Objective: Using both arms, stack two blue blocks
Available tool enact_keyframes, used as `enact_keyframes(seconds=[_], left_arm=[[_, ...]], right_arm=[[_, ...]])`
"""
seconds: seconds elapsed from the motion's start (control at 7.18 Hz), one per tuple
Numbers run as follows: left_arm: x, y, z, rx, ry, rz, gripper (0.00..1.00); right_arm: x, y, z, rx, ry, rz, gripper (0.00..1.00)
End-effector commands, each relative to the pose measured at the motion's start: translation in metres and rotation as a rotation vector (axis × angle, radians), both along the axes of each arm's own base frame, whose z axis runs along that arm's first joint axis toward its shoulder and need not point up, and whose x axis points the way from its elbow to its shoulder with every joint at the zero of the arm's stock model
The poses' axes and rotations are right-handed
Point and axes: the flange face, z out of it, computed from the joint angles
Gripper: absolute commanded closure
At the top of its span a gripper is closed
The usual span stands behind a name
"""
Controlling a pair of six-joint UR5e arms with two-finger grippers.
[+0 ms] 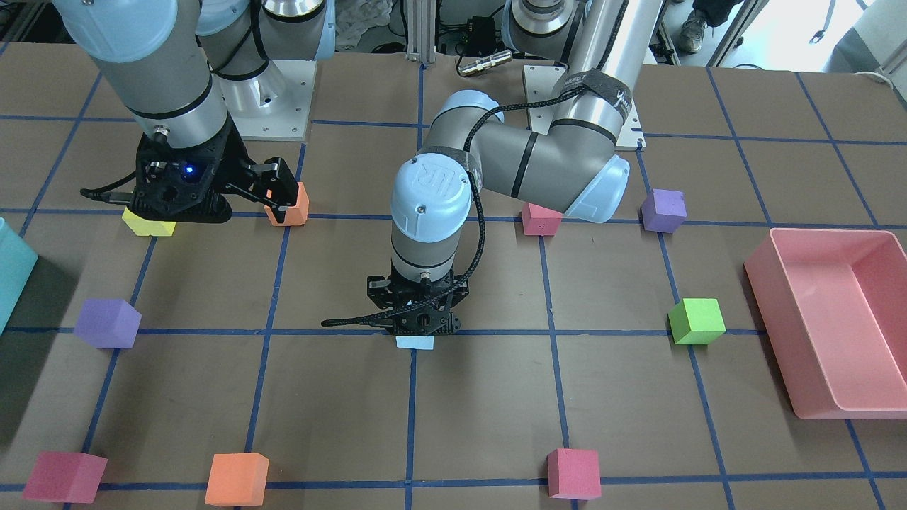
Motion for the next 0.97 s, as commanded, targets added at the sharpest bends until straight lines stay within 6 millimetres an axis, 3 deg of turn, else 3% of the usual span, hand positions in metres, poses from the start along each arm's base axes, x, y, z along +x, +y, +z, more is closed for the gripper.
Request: enact_keyframes(seconds=[0.0,0.14,0.28,0.42,0.56,0.84], left_arm=[[0.000,0.001,-0.006,0.010,-0.005,0.002,0.71],[0.000,0.000,-0.013,0.019,-0.008,-0.001,0.49],[-0.001,-0.003,-0.012,0.016,-0.007,-0.001,0.45],[-0.001,-0.002,-0.016,0.021,-0.011,0.006,0.20],[-0.001,-0.004,-0.010,0.010,-0.007,0.005,0.00],[0.008,0.001,0.035,-0.041,-0.005,-0.006,0.00]], right_arm=[[-0.034,-0.002,0.012,-0.018,0.005,0.009,0.00],[-0.047,-0.002,0.015,-0.023,0.000,0.015,0.00],[-0.046,0.005,0.025,-0.041,0.002,0.016,0.00],[-0.045,0.013,0.032,-0.054,0.007,0.015,0.00],[-0.043,0.018,0.035,-0.059,0.007,0.010,0.00],[-0.041,0.029,0.032,-0.053,0.006,-0.009,0.00]])
